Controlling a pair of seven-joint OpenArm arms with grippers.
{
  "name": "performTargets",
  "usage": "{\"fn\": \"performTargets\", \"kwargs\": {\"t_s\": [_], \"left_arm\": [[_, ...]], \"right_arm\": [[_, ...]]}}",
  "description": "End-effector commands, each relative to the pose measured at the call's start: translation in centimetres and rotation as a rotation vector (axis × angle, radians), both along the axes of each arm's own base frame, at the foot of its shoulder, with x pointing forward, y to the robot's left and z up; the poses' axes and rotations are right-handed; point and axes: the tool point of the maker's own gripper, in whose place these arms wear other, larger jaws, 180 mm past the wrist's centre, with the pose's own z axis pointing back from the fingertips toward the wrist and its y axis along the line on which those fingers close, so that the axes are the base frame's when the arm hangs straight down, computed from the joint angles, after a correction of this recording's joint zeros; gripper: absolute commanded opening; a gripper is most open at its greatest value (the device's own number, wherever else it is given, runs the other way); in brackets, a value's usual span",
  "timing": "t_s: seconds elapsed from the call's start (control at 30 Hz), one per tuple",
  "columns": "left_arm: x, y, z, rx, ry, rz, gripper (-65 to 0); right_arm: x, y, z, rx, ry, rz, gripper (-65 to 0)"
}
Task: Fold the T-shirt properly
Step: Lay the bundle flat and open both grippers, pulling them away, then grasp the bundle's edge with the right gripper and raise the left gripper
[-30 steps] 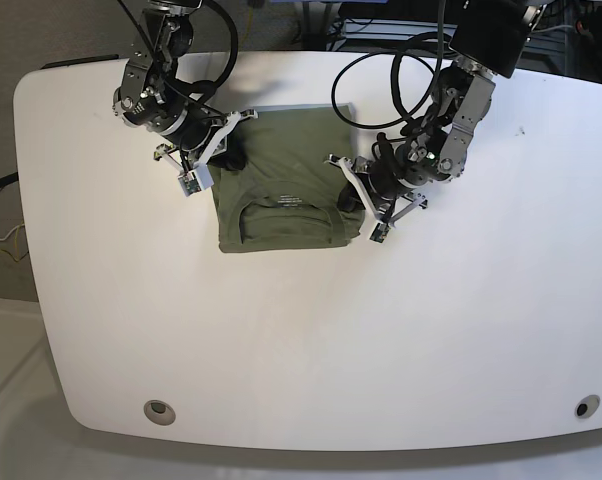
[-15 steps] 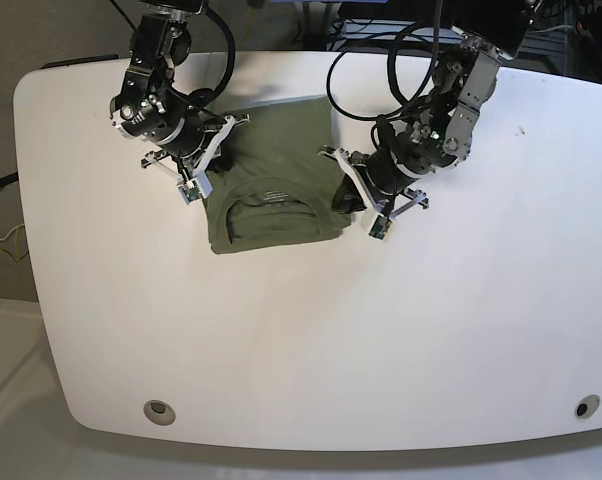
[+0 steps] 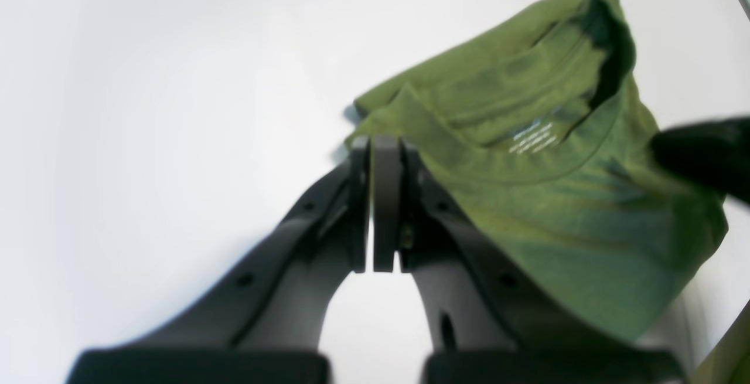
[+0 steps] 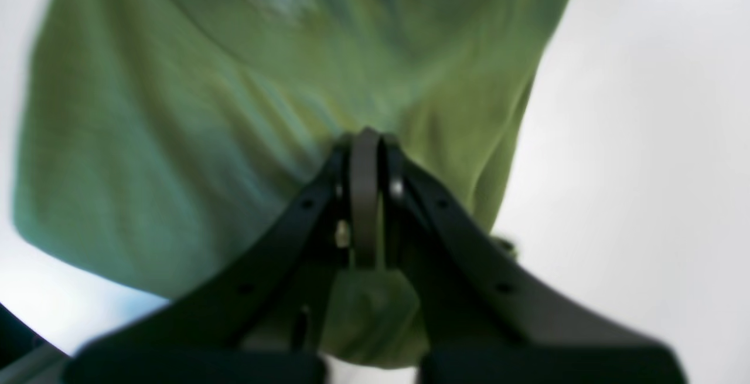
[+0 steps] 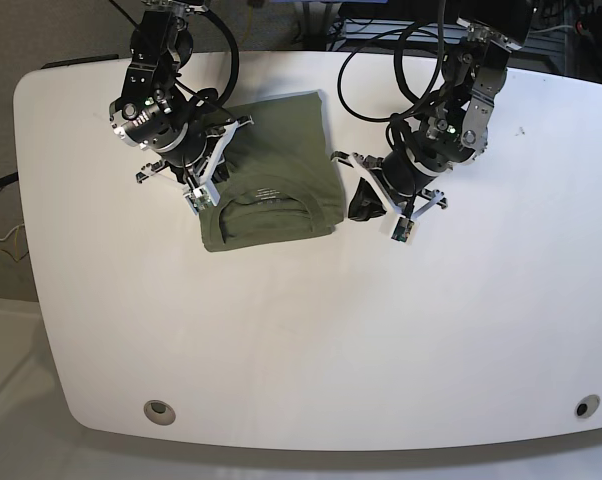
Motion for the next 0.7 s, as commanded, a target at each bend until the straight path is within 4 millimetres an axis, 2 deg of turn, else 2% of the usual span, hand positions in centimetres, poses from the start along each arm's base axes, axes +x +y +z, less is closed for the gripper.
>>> {"fn": "performTargets", "kwargs": {"t_s": [0.0,0.33,0.43,0.57,0.67], "left_arm": [[0.5,0.4,1.2,-0.017,-0.042,0.015,-65.0],[-1.3,3.1,-0.7,0.029,0.012,0.054,-65.0],[-2.1,3.7,-1.3,0.045,0.032,0.051,-65.0],[-2.5,4.8,-1.3,0.066,0.033,0.061,-65.0],[-3.2,6.0,-1.6,0.074,0.045,0.091,-65.0]], "right_arm": [[0.4,0.1,1.1,-0.01,-0.027,0.007,-65.0],[-0.2,1.2,0.7,-0.016,-0.001,0.052,-65.0],[-1.2,1.2,-0.1,-0.019,0.03,0.053,-65.0],[-1.8,1.3,-0.5,-0.018,0.046,0.053,-65.0],[-2.2,2.2,-1.0,-0.009,0.065,0.08,-65.0]]}}
